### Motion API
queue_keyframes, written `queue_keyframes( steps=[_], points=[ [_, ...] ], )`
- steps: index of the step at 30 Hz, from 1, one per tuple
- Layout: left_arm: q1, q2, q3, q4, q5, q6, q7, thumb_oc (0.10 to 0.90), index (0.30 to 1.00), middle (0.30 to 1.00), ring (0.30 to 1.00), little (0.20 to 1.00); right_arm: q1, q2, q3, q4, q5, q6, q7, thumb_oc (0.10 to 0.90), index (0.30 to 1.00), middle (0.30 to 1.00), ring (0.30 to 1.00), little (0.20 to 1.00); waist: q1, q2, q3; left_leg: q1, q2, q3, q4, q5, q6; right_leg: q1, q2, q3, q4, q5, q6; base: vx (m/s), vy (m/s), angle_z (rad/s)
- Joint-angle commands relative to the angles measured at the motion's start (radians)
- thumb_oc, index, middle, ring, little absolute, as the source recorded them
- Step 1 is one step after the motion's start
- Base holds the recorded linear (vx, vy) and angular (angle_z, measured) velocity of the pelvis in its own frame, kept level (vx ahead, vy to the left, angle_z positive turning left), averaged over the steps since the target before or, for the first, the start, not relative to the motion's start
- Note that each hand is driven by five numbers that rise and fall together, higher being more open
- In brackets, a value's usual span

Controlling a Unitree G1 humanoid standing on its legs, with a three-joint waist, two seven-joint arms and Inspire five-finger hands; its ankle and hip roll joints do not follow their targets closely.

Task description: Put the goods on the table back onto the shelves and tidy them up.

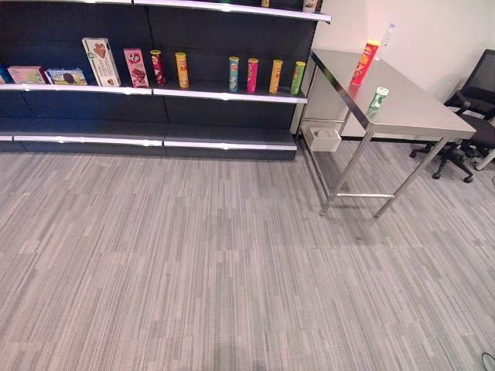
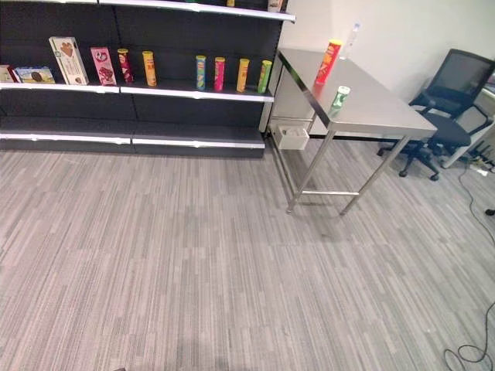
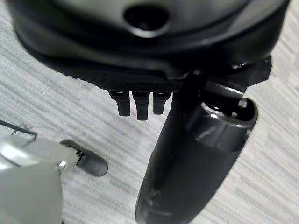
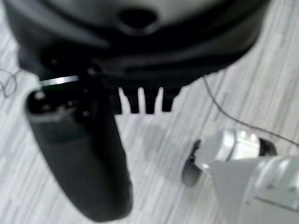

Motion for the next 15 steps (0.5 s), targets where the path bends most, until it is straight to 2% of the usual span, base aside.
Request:
queue_keyframes(
  steps=[1, 3, 5, 15],
  points=[
    [-0.064, -0.003, -0.026, 0.056, 0.009, -0.022, 0.005, 0.8, 0.9, 0.9, 0.9, 0.9, -0.023, -0.035, -0.045, 0.102, 0.02, -0.017, -0.02, 0.8, 0.9, 0.9, 0.9, 0.9, 0.021, 0.07, -0.044, 0.014, -0.008, -0.006, 0.009, -0.039, -0.054, 0.009, 0.018, 0.02, 0.059, -0.086, 0.08, 0.0, 0.0, 0.0],
    [-0.067, -0.009, -0.041, 0.054, 0.022, -0.021, 0.001, 0.8, 0.9, 0.9, 0.9, 0.9, -0.024, -0.033, -0.033, 0.096, 0.013, -0.023, -0.021, 0.8, 0.9, 0.9, 0.9, 0.9, 0.022, 0.07, -0.043, 0.015, -0.007, -0.005, 0.009, -0.039, -0.054, 0.01, 0.019, 0.022, 0.058, -0.085, 0.08, 0.0, 0.0, 0.0],
    [-0.065, -0.039, -0.104, 0.049, 0.057, -0.016, -0.022, 0.8, 0.9, 0.9, 0.9, 0.9, -0.029, -0.022, 0.004, 0.083, -0.023, -0.029, -0.018, 0.8, 0.9, 0.9, 0.9, 0.9, 0.019, 0.072, -0.043, 0.018, -0.006, -0.006, 0.009, -0.04, -0.053, 0.012, 0.021, 0.025, 0.055, -0.083, 0.079, 0.0, 0.0, 0.0],
    [-0.064, -0.056, -0.201, 0.042, 0.177, -0.021, -0.038, 0.8, 0.9, 0.9, 0.9, 0.9, -0.023, -0.004, 0.098, 0.063, -0.145, -0.034, -0.009, 0.8, 0.9, 0.9, 0.9, 0.9, 0.022, 0.08, -0.045, 0.021, -0.003, -0.004, 0.009, -0.038, -0.055, 0.016, 0.022, 0.027, 0.05, -0.079, 0.076, 0.0, 0.0, 0.0]
  ],
)
